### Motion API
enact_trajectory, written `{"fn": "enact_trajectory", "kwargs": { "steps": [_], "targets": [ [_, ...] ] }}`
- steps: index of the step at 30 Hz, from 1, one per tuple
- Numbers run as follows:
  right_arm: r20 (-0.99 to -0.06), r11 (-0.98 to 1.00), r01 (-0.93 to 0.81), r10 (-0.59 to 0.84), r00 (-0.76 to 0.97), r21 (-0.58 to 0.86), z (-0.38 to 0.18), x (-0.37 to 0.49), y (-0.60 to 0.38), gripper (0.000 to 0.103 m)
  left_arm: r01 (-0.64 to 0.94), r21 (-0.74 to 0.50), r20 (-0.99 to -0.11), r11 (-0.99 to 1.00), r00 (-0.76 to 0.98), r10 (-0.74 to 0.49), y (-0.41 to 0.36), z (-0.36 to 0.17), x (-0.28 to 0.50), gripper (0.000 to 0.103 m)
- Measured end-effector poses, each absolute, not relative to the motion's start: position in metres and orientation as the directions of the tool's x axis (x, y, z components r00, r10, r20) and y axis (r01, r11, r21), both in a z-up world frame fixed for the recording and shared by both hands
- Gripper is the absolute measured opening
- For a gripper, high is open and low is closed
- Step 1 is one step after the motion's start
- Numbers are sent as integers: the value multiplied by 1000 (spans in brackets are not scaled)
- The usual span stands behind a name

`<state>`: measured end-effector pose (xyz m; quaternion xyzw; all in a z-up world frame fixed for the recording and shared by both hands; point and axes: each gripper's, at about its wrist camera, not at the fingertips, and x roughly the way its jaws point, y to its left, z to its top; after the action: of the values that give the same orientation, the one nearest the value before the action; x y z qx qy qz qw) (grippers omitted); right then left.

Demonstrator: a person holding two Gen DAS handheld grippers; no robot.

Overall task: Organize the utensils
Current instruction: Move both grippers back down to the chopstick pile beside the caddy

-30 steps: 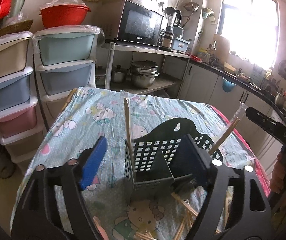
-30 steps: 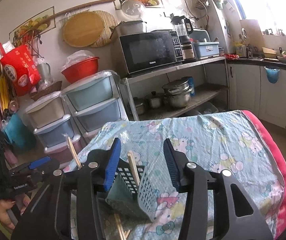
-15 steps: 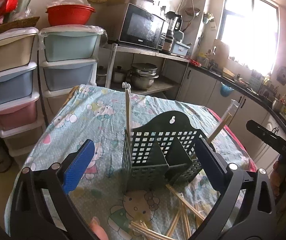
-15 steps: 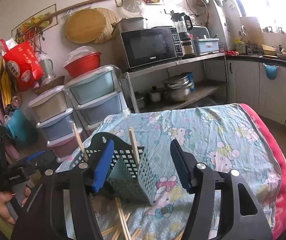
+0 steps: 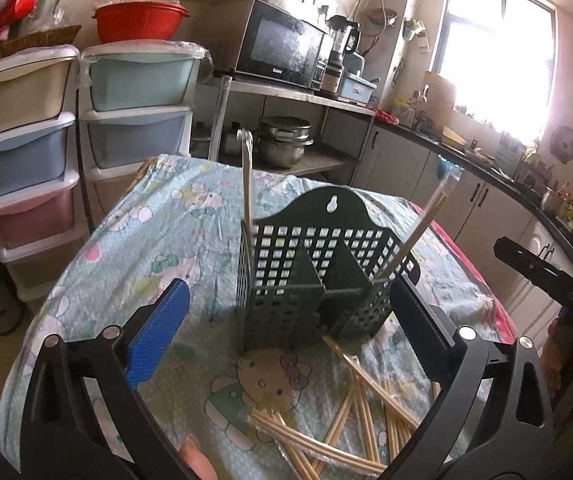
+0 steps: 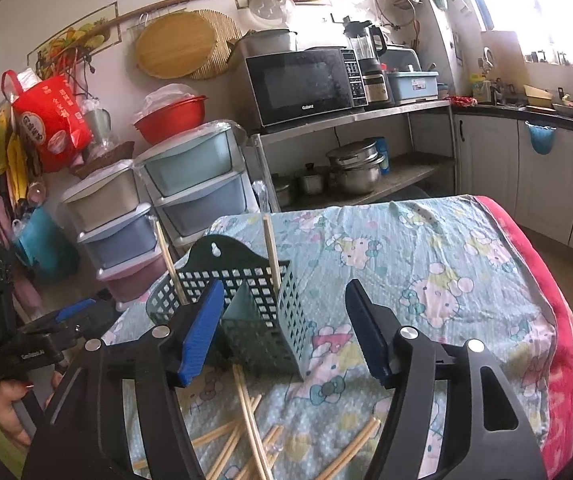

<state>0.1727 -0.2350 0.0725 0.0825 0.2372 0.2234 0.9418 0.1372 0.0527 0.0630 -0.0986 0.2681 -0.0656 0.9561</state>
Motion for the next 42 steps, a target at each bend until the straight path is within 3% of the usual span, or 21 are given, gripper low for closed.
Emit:
{"fn": "enact_trajectory", "kwargs": {
  "steps": [17, 42],
  "targets": [
    [-477, 891, -369, 454, 752, 265, 43, 155, -243, 62, 52, -245, -534, 968, 827, -179, 47, 38, 121, 92],
    [-618, 910, -302, 415, 667, 285, -15, 147, -251, 63, 39, -281, -657, 959, 721, -221, 41, -14, 112, 92]
  ]
}}
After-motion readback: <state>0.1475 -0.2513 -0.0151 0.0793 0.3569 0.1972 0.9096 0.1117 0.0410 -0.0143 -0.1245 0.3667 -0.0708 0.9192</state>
